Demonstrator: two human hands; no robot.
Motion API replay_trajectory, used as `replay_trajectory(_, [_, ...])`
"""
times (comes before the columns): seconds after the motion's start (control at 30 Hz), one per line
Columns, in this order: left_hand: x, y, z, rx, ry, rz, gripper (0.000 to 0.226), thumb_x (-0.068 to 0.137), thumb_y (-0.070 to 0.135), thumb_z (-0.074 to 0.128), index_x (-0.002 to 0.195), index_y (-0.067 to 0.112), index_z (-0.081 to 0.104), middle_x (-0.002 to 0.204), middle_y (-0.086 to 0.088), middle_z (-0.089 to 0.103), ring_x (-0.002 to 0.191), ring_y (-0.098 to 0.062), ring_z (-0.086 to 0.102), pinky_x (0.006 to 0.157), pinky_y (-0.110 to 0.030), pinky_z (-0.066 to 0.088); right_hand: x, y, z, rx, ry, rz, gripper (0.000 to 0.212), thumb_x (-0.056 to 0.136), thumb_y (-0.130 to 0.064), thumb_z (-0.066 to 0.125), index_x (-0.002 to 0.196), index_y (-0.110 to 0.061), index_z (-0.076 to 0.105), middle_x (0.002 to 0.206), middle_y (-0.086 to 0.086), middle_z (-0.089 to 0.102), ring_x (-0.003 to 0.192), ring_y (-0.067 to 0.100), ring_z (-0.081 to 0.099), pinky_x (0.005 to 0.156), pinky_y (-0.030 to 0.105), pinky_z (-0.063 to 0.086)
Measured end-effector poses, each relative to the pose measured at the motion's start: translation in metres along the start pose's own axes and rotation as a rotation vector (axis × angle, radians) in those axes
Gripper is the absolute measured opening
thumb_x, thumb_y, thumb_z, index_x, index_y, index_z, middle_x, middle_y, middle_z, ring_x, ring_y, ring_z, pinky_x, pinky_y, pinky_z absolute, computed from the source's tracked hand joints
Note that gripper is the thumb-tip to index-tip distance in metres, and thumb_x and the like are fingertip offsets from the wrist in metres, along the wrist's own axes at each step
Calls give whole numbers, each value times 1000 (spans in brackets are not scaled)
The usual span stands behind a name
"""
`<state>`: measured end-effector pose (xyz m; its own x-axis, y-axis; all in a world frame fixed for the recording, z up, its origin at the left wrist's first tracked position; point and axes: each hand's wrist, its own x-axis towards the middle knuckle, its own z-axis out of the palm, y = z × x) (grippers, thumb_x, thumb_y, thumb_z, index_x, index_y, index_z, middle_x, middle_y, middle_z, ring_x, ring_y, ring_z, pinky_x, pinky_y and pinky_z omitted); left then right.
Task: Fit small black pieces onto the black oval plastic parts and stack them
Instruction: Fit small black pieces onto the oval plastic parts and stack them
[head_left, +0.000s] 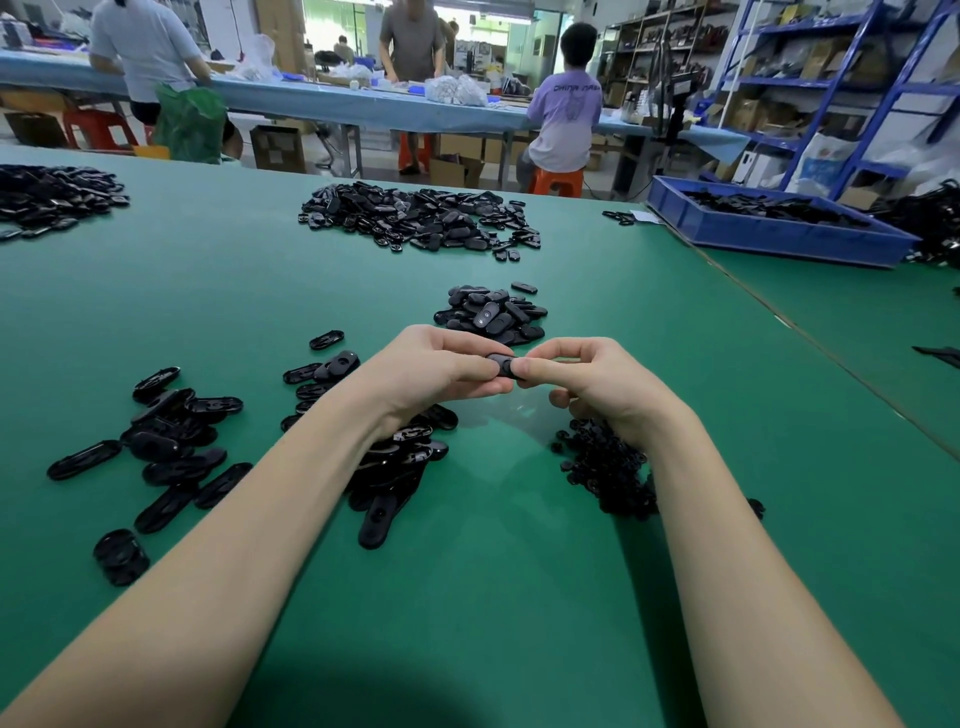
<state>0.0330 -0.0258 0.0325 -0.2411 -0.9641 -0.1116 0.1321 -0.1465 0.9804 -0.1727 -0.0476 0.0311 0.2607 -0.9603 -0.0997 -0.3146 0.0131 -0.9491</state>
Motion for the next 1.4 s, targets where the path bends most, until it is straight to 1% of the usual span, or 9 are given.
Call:
replay_trajectory(0.1, [2, -5, 4, -82, 39, -5, 17, 92, -6, 64, 107, -1, 71, 100, -18, 76, 94, -26, 76, 75, -17, 58, 2, -2, 2, -31, 130, -66, 18, 78, -33, 88, 88, -24, 76, 78, -7, 71, 53, 5, 51, 48, 16, 37])
replay_trajectory(0.27, [6, -9, 2, -182, 25, 16, 21, 95, -8, 60, 113, -1, 67, 107, -18, 75, 100, -28, 74, 79, -18, 58, 5, -6, 6, -175, 237, -220, 7, 82, -28, 85, 84, -23, 81, 85, -9, 78, 75, -2, 65, 72, 18, 46])
replay_trajectory(0.47, [7, -12, 5, -156, 72, 27, 19, 95, -5, 61, 111, 1, 68, 103, -19, 76, 99, -27, 75, 79, -19, 58, 4, -12, 8, -223, 192, -179, 5, 84, -20, 83, 82, -21, 79, 64, -16, 69, 50, -7, 54, 51, 7, 38])
replay_trajectory(0.57, [6, -12, 6, -120, 71, 33, 19, 94, -3, 63, 111, 3, 69, 102, -17, 76, 99, -26, 75, 79, -19, 58, 2, -14, 8, -206, 190, -134, 5, 85, -20, 82, 82, -21, 77, 69, -6, 69, 49, 1, 52, 48, 10, 38])
replay_trajectory(0.7, [5, -10, 6, -102, 74, 37, 19, 94, -1, 65, 111, 4, 70, 103, -16, 77, 100, -25, 75, 81, -19, 58, 2, -16, 8, -188, 195, -95, 4, 85, -22, 81, 82, -20, 78, 66, -7, 66, 51, 8, 50, 45, 11, 36])
replay_trajectory(0.87, [5, -10, 7, -79, 71, 47, 18, 95, -2, 64, 110, 4, 71, 104, -16, 76, 100, -24, 75, 84, -20, 58, 1, -17, 7, -152, 179, -45, 5, 84, -21, 82, 80, -21, 78, 66, -3, 61, 54, 10, 44, 43, 14, 33])
replay_trajectory(1.03, [4, -9, 10, -64, 74, 57, 17, 95, -3, 62, 108, 3, 72, 103, -16, 76, 99, -24, 75, 84, -20, 58, 2, -17, 7, -65, 204, 44, 9, 79, -20, 86, 80, -21, 77, 50, -9, 54, 43, 3, 43, 40, 15, 29])
replay_trajectory(1.23, [3, -8, 7, -47, 63, 37, 14, 96, 0, 62, 103, 5, 72, 99, -17, 77, 92, -22, 76, 75, -18, 58, 0, -12, 3, -64, 130, 112, 22, 68, -45, 91, 82, -32, 80, 71, -13, 69, 56, 6, 50, 43, 18, 32])
replay_trajectory(1.4, [3, -10, 4, -19, 70, 4, 11, 92, 1, 67, 100, 6, 72, 93, -16, 77, 82, -17, 75, 70, -17, 56, 1, -9, 8, -13, 23, 87, 13, 72, -43, 90, 76, -35, 80, 79, -13, 74, 55, 4, 49, 45, 18, 31])
